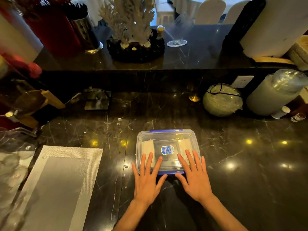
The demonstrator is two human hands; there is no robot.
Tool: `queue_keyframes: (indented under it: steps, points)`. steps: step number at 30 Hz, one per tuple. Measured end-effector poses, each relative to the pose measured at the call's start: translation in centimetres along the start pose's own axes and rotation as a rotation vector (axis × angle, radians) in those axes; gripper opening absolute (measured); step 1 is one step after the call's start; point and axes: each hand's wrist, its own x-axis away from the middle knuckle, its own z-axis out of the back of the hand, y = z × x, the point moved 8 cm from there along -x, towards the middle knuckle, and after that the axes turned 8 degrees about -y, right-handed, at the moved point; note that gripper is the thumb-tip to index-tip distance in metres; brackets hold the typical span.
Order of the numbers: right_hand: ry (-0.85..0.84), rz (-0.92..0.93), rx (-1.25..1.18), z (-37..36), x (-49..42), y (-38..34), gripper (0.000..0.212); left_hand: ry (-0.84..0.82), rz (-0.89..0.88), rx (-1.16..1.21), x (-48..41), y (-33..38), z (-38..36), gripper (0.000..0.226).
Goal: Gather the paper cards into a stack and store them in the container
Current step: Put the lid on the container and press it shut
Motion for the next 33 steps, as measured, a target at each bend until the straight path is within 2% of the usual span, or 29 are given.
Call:
queue_keyframes:
  steps: [8, 19, 26, 33]
  points:
    - [0.050, -0.013, -0.045, 2.3, -10.4, 2.2, 0.070, 0.062, -0.023, -0.004, -10.7, -1.6, 3.0, 0.067]
    - [0.055, -0.054, 0.033, 5.8, -23.3, 5.0, 0.072, 0.079, -0.032, -0.002, -23.9, -3.2, 7.1, 0.067]
    - [0.061, -0.084, 0.064, 6.6, -27.5, 6.3, 0.073, 0.064, 0.000, -0.045, -28.5, -4.0, 7.7, 0.066]
    - [0.087, -0.083, 0.061, 6.3, -27.8, 6.5, 0.072, 0.115, -0.008, -0.069, -28.7, -4.0, 7.3, 0.067]
